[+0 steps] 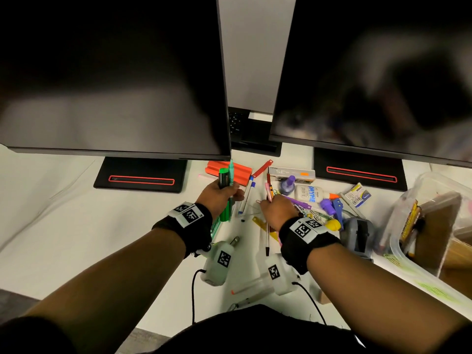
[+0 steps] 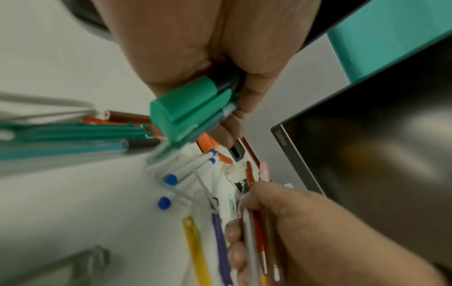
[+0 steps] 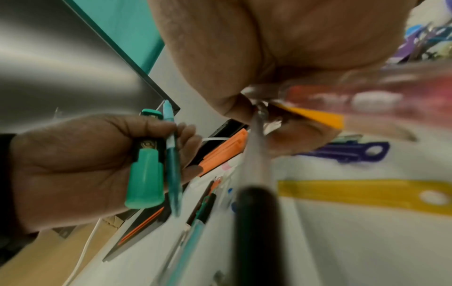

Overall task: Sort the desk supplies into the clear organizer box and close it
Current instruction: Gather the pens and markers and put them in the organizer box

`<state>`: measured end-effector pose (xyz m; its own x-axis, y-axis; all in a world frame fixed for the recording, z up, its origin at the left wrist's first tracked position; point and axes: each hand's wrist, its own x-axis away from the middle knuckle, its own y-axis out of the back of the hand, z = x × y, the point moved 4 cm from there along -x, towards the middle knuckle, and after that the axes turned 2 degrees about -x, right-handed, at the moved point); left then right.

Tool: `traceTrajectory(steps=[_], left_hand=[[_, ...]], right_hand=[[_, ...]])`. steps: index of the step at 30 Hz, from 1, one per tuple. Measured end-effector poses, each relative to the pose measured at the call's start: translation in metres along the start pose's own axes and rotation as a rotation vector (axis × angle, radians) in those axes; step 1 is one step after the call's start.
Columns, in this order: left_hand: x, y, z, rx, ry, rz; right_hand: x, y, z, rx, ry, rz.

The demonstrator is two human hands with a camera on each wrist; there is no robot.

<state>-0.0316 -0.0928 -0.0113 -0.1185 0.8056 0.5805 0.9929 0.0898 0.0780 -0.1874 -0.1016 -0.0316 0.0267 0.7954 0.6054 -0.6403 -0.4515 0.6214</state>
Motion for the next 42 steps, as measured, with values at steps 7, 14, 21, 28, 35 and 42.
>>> traceTrajectory(steps=[7, 14, 21, 28, 35, 42], left_hand=[[-0.021, 0.028, -0.023, -1.071, -0.267, -0.137], [-0.041, 0.03, -0.018, -1.462, -0.256, 0.059], [-0.045, 0.03, -0.009, -1.485, -0.245, 0.06], [-0.043, 0.036, 0.002, -1.433, -0.112, 0.052], [-0.034, 0.035, 0.008, -1.333, -0.055, 0.018], [-0.03, 0.028, 0.013, -1.307, -0.097, 0.025]], right_hand=[[-0.012, -0.005, 0.023, 0.002, 0.034, -0.079], [-0.034, -0.01, 0.042, 0.201, 0.046, -0.091], [-0.037, -0.012, 0.047, 0.261, 0.056, -0.101], [-0.035, -0.014, 0.036, 0.318, 0.002, -0.059], [-0.022, -0.011, 0.028, 0.204, -0.015, -0.065], [0.002, 0.005, 0.014, -0.035, 0.008, -0.1]])
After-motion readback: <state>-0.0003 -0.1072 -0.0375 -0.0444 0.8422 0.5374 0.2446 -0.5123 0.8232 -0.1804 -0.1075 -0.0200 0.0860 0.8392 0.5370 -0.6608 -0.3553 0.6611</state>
